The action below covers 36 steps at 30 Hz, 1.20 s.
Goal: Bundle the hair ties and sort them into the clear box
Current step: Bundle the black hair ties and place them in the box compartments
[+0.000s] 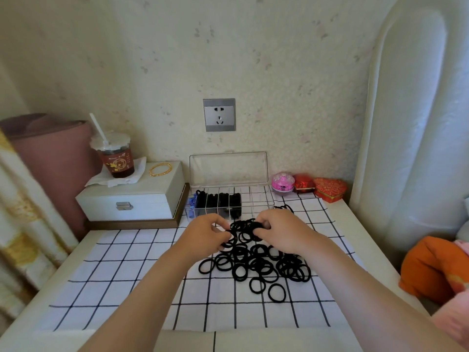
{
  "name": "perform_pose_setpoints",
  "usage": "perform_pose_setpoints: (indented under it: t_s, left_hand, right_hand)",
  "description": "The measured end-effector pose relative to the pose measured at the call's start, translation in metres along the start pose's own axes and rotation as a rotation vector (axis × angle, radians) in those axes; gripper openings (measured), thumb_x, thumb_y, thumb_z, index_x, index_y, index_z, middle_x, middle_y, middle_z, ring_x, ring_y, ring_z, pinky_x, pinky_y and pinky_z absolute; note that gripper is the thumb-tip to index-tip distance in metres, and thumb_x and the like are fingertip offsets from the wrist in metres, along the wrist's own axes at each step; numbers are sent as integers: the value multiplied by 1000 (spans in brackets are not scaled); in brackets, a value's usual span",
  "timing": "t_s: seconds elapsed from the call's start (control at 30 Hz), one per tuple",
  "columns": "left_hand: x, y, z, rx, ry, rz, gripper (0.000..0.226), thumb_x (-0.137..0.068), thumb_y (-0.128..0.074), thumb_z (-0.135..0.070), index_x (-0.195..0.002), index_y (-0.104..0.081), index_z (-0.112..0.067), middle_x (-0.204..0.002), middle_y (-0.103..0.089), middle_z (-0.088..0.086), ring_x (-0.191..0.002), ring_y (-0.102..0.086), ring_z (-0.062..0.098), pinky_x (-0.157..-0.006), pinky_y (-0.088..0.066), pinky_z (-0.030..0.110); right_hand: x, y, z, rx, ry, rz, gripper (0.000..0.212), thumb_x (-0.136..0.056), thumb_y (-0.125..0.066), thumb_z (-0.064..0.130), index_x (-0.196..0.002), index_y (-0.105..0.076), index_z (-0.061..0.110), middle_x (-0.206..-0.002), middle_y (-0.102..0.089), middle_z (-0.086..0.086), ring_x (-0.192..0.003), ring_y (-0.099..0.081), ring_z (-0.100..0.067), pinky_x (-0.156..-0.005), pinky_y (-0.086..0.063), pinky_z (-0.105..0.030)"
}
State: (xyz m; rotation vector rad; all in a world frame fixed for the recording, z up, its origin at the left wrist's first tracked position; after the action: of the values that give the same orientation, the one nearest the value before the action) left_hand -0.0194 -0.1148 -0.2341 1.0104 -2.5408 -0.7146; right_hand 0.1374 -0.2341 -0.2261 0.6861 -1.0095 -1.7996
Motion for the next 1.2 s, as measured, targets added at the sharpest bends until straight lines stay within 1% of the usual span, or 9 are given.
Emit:
perform_pose_setpoints:
  t_s: [0.17,0.27,0.4,0.53,0.63,0.77,0.97,1.07,1.2]
  left_hand:
    - [-3,-6,-4,53,28,-28,13,-91,-65,-15,-98,-75,-20,-82,-72,0,-66,-67,9,-72,-60,26]
    - [-11,-9,-4,84,29,-61,14,-92,-65,-18,-99,-76,-22,-84,-73,-3,-73,-67,12,-78,-61,33]
    - [-21,-6,-2,116,31,-106,15,-91,-66,-20,-101,-77,-23,-90,-73,-6,-84,-68,10,-81,-60,30]
    - [-23,-1,1,263,50,-127,18,-92,-65,-14,-107,-75,-18,-94,-71,-5,-80,-65,6,-60,-55,13]
    - [-23,-3,4,363,83,-70,20,-92,-65,-13,-109,-74,-17,-92,-72,0,-78,-66,9,-65,-58,17]
    - [-26,-5,2,562,141,48,19,-93,-66,-15,-109,-75,-15,-97,-75,8,-77,-70,11,-70,-58,22]
    - [-21,-8,-10,904,189,256,24,-100,-54,-16,-105,-72,-1,-90,-75,14,-85,-72,25,-77,-61,30]
    - [-19,-4,-11,811,161,303,29,-98,-57,-27,-109,-71,-4,-94,-75,10,-92,-72,23,-82,-58,30]
    - [-20,1,-8,631,88,302,25,-91,-66,-12,-116,-71,-11,-108,-74,9,-94,-72,16,-83,-57,23]
  right_hand:
    - [-2,-4,-1,14,-24,6,24,-84,-67,35,-77,-67,12,-85,-68,-9,-79,-65,-25,-72,-53,-38]
    - [-5,-2,-1,-39,-46,-12,20,-84,-65,33,-75,-69,15,-85,-69,-7,-77,-66,-24,-71,-54,-38]
    - [-10,-1,0,-188,-97,7,13,-90,-61,32,-85,-70,24,-78,-73,3,-70,-71,-12,-66,-53,-30]
    - [-12,-3,8,-462,-130,106,12,-99,-55,23,-103,-64,17,-94,-76,-4,-73,-76,-19,-68,-54,-33]
    - [-11,-1,18,-663,-150,180,13,-101,-52,17,-113,-56,15,-95,-77,-9,-75,-75,-30,-56,-50,-27]
    - [-11,-3,30,-773,-129,253,16,-103,-46,12,-117,-56,8,-97,-76,-14,-65,-71,-27,-51,-46,-24]
    - [-20,-10,29,-634,-157,159,12,-102,-50,22,-111,-57,17,-80,-77,-7,-56,-70,-25,-43,-40,-24]
    - [-21,-10,30,-588,-177,121,9,-101,-52,24,-108,-55,19,-81,-77,-9,-55,-69,-27,-42,-37,-25]
    - [-20,-11,36,-570,-188,82,20,-97,-58,29,-115,-51,23,-80,-76,-7,-56,-69,-26,-44,-38,-27]
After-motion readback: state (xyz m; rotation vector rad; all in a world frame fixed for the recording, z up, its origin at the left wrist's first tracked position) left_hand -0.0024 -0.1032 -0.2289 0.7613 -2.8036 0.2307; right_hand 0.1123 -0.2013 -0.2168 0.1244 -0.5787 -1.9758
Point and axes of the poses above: each hand's wrist, its own x-axis away from the middle knuckle, its own y-axis out of the back of the hand, z = x × y, the point moved 4 cm from there along -x, towards the middle knuckle
